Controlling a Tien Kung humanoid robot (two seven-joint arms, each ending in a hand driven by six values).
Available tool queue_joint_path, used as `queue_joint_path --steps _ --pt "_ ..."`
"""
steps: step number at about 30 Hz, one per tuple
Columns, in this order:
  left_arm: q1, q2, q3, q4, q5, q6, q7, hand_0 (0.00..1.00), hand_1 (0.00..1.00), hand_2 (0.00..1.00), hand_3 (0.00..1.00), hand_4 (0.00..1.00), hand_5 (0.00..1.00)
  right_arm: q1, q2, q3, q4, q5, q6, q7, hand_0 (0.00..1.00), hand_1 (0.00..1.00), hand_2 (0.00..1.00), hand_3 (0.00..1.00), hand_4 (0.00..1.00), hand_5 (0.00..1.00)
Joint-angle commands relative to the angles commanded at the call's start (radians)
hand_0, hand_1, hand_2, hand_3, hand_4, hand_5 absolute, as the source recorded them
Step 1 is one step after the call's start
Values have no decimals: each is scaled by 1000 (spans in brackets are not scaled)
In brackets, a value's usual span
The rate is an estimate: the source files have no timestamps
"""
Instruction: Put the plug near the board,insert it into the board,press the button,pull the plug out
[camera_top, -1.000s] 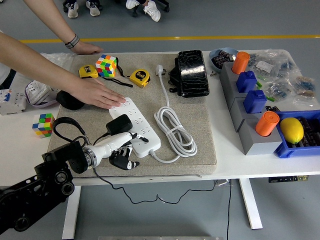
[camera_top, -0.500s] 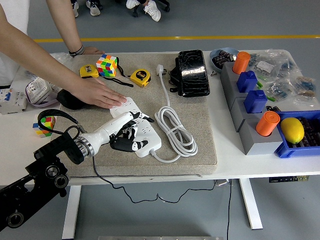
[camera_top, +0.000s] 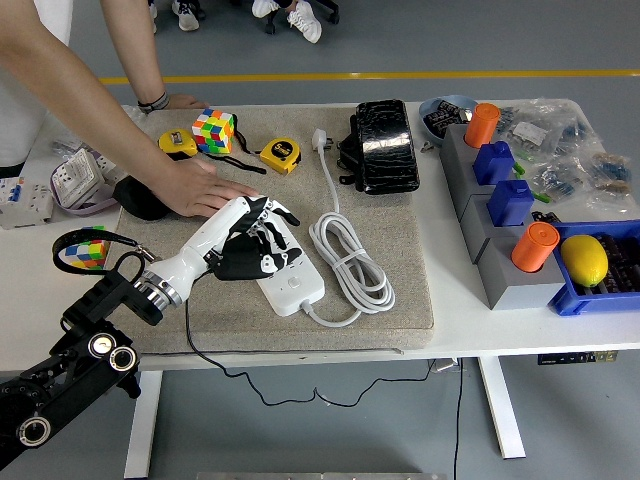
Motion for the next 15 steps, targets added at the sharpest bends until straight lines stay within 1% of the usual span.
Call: queue_joint_path --steps 1,2,15 --pt "-1 0 -2 -1 1 -1 3 297 365 445 485 823 203 0 0 -1 0 1 0 0 485 547 540 508 837 366" --pt "-1 0 -3 -1 1 -1 3 295 364 460 478 840 224 0 -1 -2 -1 2 0 0 482 547 540 507 836 367" --pt "-3 4 -12 -1 7 -7 12 292 360 463 482 840 225 1 -5 -8 0 1 0 0 486 548 541 508 838 368"
